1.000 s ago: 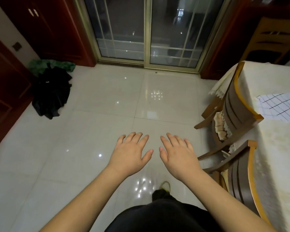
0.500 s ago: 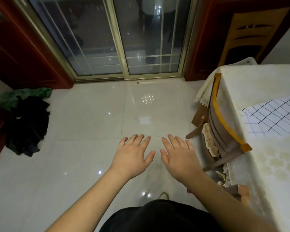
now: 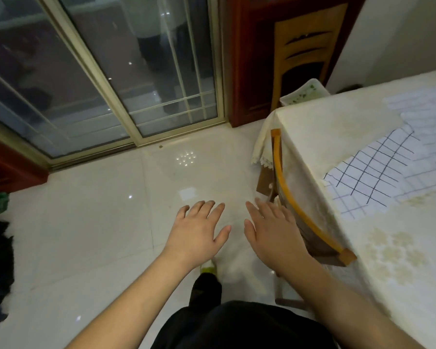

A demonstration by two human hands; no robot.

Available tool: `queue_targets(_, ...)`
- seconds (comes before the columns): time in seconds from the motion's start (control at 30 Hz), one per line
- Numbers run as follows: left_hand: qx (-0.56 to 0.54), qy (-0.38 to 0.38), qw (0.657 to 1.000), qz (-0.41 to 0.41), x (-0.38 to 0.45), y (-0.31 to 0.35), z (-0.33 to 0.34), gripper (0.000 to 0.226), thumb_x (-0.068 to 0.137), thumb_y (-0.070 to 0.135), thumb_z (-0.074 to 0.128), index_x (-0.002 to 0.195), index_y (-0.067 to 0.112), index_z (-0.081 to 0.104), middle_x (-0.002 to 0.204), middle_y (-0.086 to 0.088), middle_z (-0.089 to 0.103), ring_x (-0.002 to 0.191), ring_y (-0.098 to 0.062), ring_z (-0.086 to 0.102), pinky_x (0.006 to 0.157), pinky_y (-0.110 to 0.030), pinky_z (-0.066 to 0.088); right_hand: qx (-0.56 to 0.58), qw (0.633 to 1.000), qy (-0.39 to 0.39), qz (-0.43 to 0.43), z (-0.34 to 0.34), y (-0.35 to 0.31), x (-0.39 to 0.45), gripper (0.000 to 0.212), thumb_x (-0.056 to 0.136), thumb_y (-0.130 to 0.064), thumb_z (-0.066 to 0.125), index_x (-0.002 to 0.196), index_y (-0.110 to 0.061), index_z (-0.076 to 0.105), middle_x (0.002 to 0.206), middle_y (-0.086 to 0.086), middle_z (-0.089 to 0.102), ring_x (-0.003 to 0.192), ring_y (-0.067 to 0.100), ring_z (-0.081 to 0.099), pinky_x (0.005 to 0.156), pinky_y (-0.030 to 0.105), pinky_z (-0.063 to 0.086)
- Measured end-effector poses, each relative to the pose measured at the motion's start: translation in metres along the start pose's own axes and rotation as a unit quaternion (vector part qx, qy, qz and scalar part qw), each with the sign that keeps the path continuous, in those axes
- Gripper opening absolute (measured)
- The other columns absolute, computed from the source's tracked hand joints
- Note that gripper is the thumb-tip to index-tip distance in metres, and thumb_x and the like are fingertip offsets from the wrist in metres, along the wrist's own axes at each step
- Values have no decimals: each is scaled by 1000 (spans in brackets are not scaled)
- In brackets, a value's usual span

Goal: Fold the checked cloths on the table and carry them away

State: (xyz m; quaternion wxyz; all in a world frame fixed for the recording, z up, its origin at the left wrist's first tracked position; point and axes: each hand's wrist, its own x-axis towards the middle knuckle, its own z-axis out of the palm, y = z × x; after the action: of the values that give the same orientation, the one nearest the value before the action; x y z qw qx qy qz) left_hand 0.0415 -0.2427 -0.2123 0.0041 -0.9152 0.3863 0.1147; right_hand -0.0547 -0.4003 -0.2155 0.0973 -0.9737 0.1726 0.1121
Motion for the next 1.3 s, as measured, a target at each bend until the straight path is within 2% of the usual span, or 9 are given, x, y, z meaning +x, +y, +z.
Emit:
queue_targets(0.1, -8, 13, 999, 36, 43, -11, -5, 76, 88, 63, 10, 148, 26, 40, 150, 1, 45, 139, -19, 40, 113, -43, 28, 20, 999, 12, 44, -3, 8, 27, 59, 95, -43, 24, 132, -14, 60, 135, 11, 60, 122, 32, 58, 102, 51, 46)
queue_targets(0.3, -17, 7, 990, 143, 133, -29, -34, 85, 81, 64, -5, 153, 29, 24, 158, 5, 30, 145, -14, 26, 117, -39, 20, 28, 992, 31, 122, -22, 17, 84, 64, 96, -48, 10, 150, -23, 35, 156, 0, 35, 144, 21, 30, 118, 43, 19)
queue_targets(0.4, -5, -7, 980, 197, 174, -39, -49, 83, 83, 62, -2, 153, 27, 25, 157, 4, 32, 144, -16, 28, 117, -41, 21, 42, 984, 35, 167, -26, 23, 113, 76, 88, -51, 1, 149, -25, 36, 155, -1, 37, 144, 22, 31, 117, 43, 19)
queue_targets(0.53, 6, -7, 964, 267, 226, -37, -59, 71, 91, 58, 16, 145, 21, 43, 145, -1, 50, 135, -21, 44, 109, -46, 35, 48, 973, 32, 225, -34, 36, 140, 73, 89, -50, 1, 150, -26, 32, 156, 0, 35, 144, 23, 30, 117, 43, 20)
queue_targets(0.67, -8, -11, 944, 329, 270, -5, -61, 67, 92, 56, 24, 141, 19, 49, 139, -2, 55, 129, -22, 50, 103, -46, 40, 56, 957, 33, 283, -41, 58, 148, 77, 87, -50, -3, 151, -24, 30, 158, 2, 31, 145, 23, 28, 117, 43, 18)
queue_targets(0.83, 21, -27, 919, 392, 325, 53, -61, 67, 91, 57, 23, 141, 20, 50, 139, -1, 56, 129, -20, 50, 102, -42, 40, 82, 922, 67, 372, -37, 106, 155, 60, 92, -44, 23, 132, -16, 58, 137, 8, 59, 124, 29, 55, 104, 50, 41)
queue_targets(1.13, 76, -64, 867, 488, 391, 155, -61, 76, 87, 61, 9, 151, 26, 32, 155, 2, 38, 142, -17, 32, 114, -41, 25, 126, 887, 68, 439, -47, 190, 159, 86, 81, -49, -10, 153, -21, 28, 159, 3, 29, 147, 23, 25, 119, 44, 14)
queue_targets(1.23, 73, -72, 852, 514, 407, 178, -59, 77, 86, 61, 6, 151, 27, 31, 155, 3, 36, 142, -15, 30, 115, -39, 25, 130, 869, 78, 470, -46, 209, 158, 82, 85, -49, -5, 150, -19, 35, 157, 5, 34, 144, 26, 31, 117, 47, 19)
queue_targets(1.3, 73, -77, 840, 532, 420, 194, -57, 77, 87, 61, 7, 151, 26, 31, 155, 3, 36, 142, -15, 31, 114, -39, 26, 132, 850, 87, 503, -43, 220, 161, 73, 90, -47, 8, 143, -17, 47, 149, 7, 46, 136, 28, 43, 112, 49, 31)
